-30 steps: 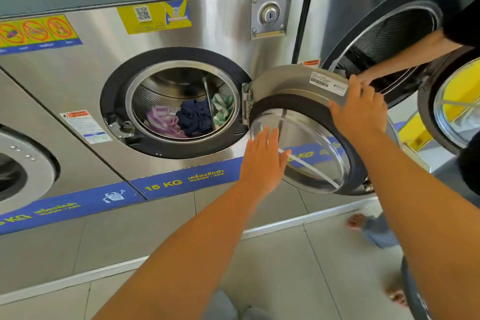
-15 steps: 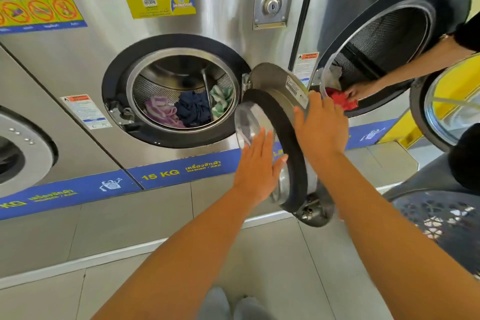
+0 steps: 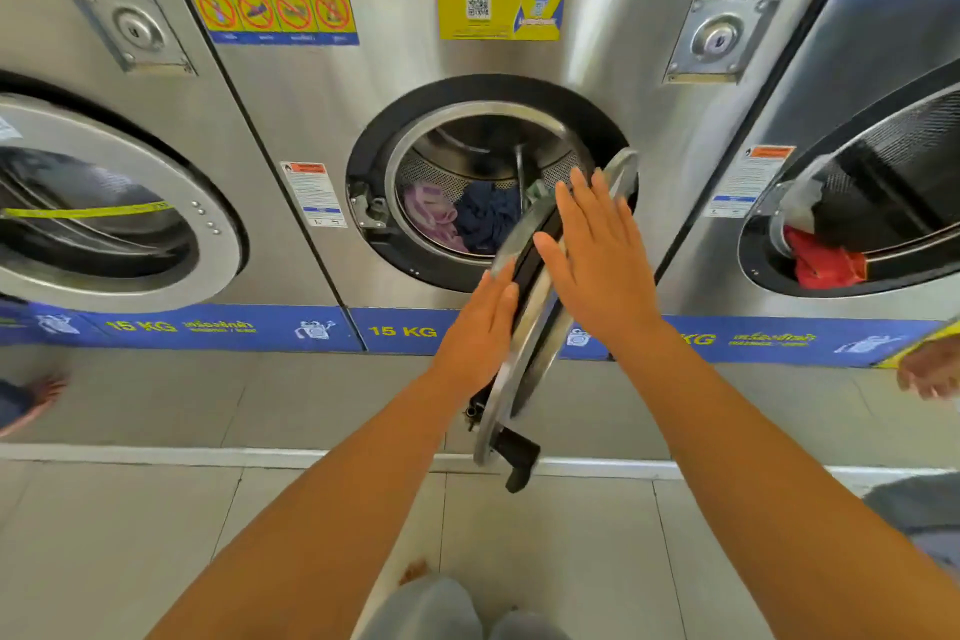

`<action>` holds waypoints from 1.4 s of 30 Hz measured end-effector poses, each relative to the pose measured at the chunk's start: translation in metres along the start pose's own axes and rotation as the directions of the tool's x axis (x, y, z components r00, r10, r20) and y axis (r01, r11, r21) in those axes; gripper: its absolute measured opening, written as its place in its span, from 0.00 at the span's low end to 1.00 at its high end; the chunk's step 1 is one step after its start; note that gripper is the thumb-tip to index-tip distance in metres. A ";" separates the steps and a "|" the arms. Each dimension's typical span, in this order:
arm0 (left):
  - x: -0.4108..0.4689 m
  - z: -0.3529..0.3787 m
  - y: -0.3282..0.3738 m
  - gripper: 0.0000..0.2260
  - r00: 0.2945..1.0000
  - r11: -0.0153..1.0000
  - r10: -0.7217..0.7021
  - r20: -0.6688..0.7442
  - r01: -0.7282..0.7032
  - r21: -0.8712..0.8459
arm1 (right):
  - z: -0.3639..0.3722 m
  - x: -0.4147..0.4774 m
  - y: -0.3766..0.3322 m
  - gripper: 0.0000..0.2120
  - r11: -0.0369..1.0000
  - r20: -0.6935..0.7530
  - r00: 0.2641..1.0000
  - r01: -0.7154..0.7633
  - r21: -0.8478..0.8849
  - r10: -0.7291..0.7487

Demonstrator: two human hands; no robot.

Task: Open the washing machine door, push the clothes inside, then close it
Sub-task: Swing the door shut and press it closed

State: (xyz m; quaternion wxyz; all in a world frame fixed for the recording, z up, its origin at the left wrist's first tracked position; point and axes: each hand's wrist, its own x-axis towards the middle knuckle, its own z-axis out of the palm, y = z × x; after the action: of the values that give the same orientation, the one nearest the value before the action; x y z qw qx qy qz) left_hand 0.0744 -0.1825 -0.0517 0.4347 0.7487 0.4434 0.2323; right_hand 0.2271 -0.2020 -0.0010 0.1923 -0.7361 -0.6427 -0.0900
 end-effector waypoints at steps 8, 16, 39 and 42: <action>0.001 -0.010 0.003 0.26 0.982 0.996 0.087 -0.166 -0.082 0.036 | 0.014 0.032 -0.001 0.28 0.993 0.024 0.992 0.121 -0.014 -0.120; 0.024 -0.036 -0.015 0.31 0.922 0.886 0.251 -0.296 -0.096 0.454 | 0.018 0.059 -0.002 0.28 0.975 0.009 0.975 0.223 0.026 -0.223; 0.191 -0.146 -0.082 0.31 0.895 0.846 0.201 -0.398 0.047 0.532 | 0.103 0.197 -0.059 0.27 0.968 -0.163 0.974 0.119 -0.222 -0.157; 0.208 -0.148 -0.084 0.29 0.875 0.820 0.218 -0.433 0.077 0.567 | 0.109 0.211 -0.056 0.26 0.959 -0.181 0.967 0.134 -0.248 -0.181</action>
State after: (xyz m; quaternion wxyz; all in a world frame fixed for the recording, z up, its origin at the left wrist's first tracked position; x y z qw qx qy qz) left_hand 0.0310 0.0831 -0.0553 0.0594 0.7785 0.5565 0.2842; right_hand 0.1933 0.0395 -0.0109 0.1604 -0.6869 -0.6616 -0.2543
